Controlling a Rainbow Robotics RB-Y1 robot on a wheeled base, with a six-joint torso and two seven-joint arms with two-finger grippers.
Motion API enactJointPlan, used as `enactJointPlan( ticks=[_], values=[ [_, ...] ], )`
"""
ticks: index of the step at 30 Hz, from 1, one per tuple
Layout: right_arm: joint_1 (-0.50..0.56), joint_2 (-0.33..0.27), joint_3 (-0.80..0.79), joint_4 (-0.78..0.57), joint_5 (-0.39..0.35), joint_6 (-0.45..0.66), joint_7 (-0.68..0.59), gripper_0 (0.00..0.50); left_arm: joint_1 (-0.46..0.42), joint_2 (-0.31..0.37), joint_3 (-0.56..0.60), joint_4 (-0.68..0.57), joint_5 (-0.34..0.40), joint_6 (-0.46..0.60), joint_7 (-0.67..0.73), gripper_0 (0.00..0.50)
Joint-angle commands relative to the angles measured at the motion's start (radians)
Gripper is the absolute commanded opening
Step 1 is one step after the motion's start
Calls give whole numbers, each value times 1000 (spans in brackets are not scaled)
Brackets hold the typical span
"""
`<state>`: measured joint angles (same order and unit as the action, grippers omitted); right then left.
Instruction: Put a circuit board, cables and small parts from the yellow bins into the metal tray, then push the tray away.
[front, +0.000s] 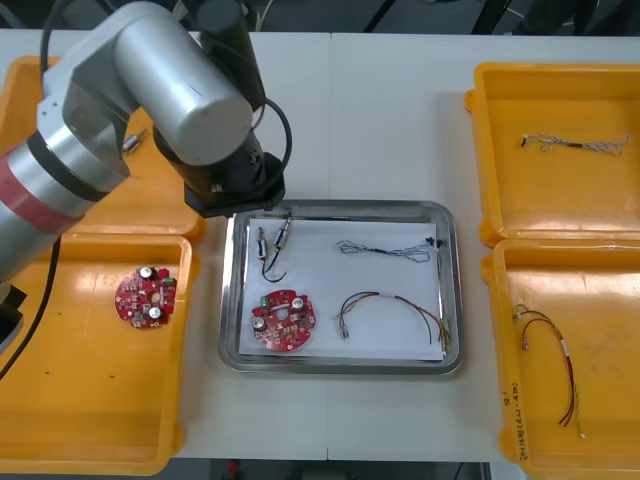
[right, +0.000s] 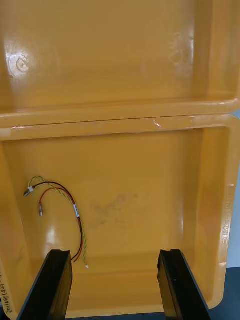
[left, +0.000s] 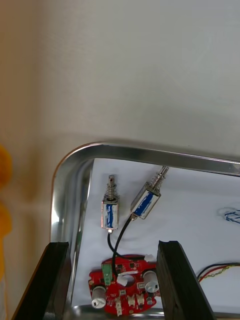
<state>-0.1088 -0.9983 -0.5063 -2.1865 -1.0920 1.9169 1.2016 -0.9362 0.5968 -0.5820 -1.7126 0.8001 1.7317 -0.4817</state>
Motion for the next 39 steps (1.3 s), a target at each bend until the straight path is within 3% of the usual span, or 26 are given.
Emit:
enactJointPlan(
  ticks=[1, 9, 19, 34, 39],
  values=[
    [14, 7, -1, -27, 6, 3, -36, 500, -24, 78, 97, -51, 60, 60, -159, 500],
    [14, 7, 0, -27, 3, 3, -36, 500, -23, 152, 220, -70, 105, 180, -288, 500],
    [14, 7, 0, -27, 6, 3, -36, 500, 7, 212, 378, -71, 162, 188, -387, 500],
    [14, 6, 5, -27, 4, 3, -36, 500, 185, 305, 630, -154, 169, 188, -591, 500],
    [12, -31, 31, -36, -12, 3, -31, 500, 243, 324, 686, -162, 169, 188, -624, 500]
  ],
)
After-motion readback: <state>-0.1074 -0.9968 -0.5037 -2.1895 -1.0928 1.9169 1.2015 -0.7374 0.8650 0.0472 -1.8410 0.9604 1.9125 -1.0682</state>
